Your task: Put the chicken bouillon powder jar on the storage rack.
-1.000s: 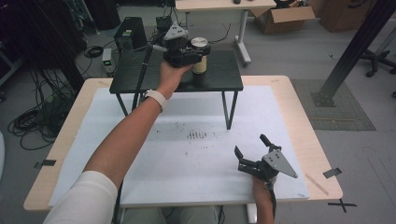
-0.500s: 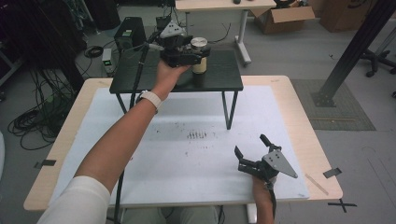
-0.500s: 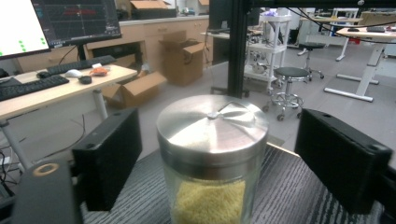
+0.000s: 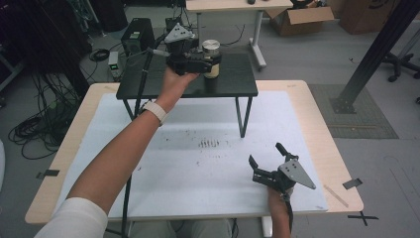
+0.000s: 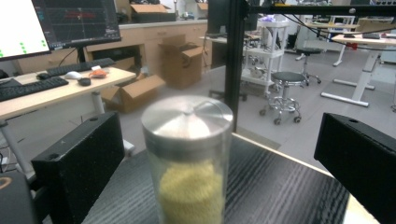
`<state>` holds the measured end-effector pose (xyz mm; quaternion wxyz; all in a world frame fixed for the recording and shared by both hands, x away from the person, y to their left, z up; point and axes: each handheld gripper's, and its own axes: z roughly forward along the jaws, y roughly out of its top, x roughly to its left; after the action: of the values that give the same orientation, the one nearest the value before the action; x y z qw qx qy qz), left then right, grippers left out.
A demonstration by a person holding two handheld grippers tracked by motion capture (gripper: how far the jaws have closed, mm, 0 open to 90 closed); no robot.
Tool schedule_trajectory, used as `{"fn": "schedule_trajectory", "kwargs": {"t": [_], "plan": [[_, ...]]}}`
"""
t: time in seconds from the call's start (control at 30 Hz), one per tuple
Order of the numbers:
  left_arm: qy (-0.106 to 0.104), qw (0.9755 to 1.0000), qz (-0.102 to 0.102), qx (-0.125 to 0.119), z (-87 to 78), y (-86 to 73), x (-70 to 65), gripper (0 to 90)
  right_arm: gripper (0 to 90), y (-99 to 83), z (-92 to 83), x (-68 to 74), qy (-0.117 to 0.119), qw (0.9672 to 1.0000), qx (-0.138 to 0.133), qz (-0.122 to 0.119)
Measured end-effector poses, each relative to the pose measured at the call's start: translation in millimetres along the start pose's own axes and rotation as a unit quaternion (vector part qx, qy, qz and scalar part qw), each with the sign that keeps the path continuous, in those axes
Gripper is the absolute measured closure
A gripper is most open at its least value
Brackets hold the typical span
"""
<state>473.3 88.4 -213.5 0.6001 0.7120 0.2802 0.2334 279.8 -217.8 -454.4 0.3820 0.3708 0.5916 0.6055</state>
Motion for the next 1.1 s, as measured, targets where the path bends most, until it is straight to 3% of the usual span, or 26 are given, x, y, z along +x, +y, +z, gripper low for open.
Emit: {"fn": "schedule_trajectory", "kwargs": {"t": [0.1,0.6,0.97,1.1], "plan": [[-0.004,0.9999,0.004,0.012,-5.0,-0.7,-2.2,0.2,0.0,0.0,0.0,-0.1,0.0,1.0,0.0,0.001],[-0.013,0.9999,0.009,0.004,-49.1,-12.9,-19.6,0.3,0.0,0.0,0.2,0.2,0.001,1.0,0.001,0.002],[-0.017,0.9998,0.006,0.004,-84.4,-28.0,-24.0,0.3,0.0,-0.1,-0.2,0.0,0.0,1.0,0.0,0.001],[-0.019,0.9997,0.014,0.001,-98.5,-31.1,-27.6,0.4,0.0,-0.1,-0.1,0.1,0.001,1.0,0.0,0.001]]}}
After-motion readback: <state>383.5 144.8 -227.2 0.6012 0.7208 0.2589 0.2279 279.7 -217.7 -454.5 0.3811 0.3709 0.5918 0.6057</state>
